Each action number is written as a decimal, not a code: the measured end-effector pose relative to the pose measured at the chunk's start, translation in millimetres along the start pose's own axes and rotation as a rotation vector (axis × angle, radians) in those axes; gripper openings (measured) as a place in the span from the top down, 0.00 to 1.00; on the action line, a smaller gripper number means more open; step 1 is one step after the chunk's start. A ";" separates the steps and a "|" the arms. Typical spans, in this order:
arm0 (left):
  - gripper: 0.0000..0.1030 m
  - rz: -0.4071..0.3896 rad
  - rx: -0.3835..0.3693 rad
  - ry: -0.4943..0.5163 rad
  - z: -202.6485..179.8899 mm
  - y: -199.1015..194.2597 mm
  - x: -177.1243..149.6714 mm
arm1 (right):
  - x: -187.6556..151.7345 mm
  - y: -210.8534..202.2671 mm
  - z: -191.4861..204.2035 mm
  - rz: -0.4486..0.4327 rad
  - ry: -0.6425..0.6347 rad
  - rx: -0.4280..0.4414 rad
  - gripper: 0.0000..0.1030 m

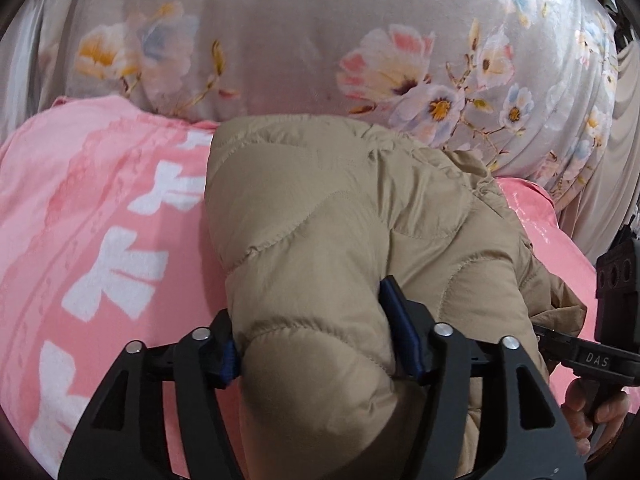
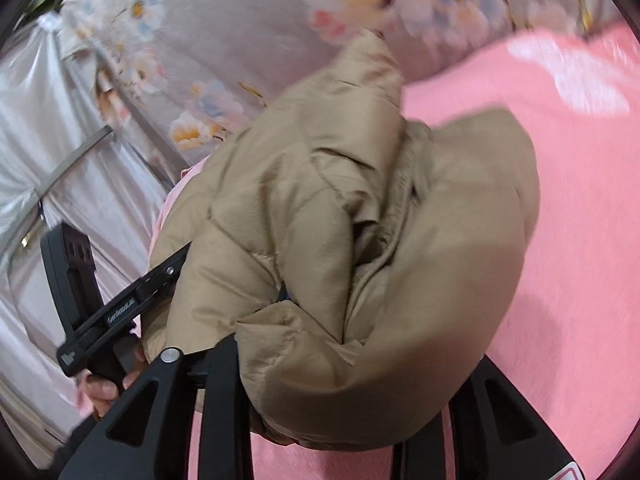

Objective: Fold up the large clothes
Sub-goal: 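Grasp the bundle with both tools and lift it, folding it over once more, then lower the folded jacket onto the blanket and press it with both tools, then open both tools and pull them back from the folded jacket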

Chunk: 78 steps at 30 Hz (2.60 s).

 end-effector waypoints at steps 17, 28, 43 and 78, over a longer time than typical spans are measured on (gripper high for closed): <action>0.25 0.127 0.399 0.046 4.4 -99.1 26.1 | 3.8 -116.4 69.1 0.037 -0.210 -0.392 0.98; 0.25 0.204 0.526 0.009 -16.0 -37.0 24.8 | 36.1 -21.6 77.4 0.080 -0.298 -0.500 0.99; 0.23 0.177 0.519 0.001 -19.7 -11.4 -6.9 | 0.8 7.7 19.1 0.103 -0.196 -0.488 1.00; 0.05 -0.017 0.465 -0.081 -19.8 -75.2 -55.9 | -42.4 -59.2 53.4 -0.093 -0.307 -0.544 0.34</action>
Point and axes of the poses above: each gripper's, at about its wrist camera, not at the fingertips, and y roughly the way its jaws point, z to its left, x to its top, the point moved 7 cm from there along y, roughly the way its jaws point, and after that the axes turned 11 degrees about x, right-handed, at the moved point
